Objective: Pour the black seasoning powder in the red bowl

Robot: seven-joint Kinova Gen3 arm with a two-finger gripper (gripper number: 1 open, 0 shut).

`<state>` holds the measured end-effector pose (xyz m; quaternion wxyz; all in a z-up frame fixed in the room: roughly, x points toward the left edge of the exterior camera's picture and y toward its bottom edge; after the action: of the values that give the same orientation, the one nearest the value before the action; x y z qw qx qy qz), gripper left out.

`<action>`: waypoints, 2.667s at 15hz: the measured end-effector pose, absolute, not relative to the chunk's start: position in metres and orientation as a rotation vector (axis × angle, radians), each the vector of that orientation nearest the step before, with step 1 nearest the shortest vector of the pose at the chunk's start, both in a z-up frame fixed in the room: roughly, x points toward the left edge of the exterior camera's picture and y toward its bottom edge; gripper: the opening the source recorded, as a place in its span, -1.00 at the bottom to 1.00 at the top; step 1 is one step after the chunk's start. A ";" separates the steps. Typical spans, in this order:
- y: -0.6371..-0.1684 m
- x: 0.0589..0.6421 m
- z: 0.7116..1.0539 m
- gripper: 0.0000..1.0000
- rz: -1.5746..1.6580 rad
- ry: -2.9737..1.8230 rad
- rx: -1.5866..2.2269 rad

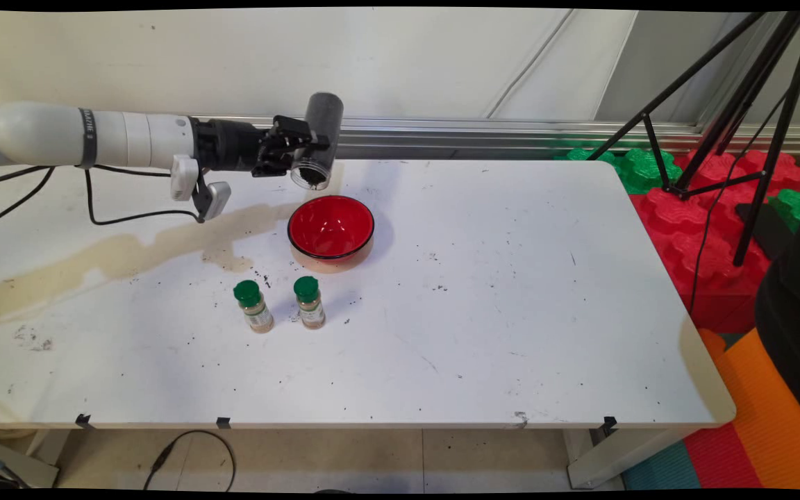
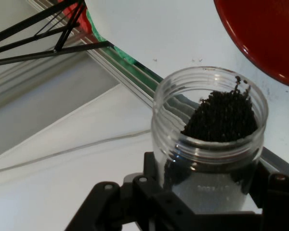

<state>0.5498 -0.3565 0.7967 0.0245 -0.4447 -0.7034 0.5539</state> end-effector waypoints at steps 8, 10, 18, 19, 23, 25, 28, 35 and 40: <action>-0.356 0.545 0.799 -1.00 1.743 -2.148 -1.453; -0.356 0.545 0.799 -1.00 1.749 -2.142 -1.470; -0.355 0.542 0.800 -1.00 1.766 -2.123 -1.520; -0.355 0.542 0.800 -1.00 1.767 -2.121 -1.523; -0.354 0.542 0.801 -1.00 1.771 -2.117 -1.532; -0.353 0.542 0.801 -1.00 1.773 -2.114 -1.537; -0.353 0.542 0.801 -1.00 1.775 -2.111 -1.542; -0.352 0.542 0.802 -1.00 1.780 -2.104 -1.559; -0.351 0.542 0.802 -1.00 1.784 -2.097 -1.572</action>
<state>0.5420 -0.3507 0.8023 -0.0144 -0.4957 -0.6615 0.5626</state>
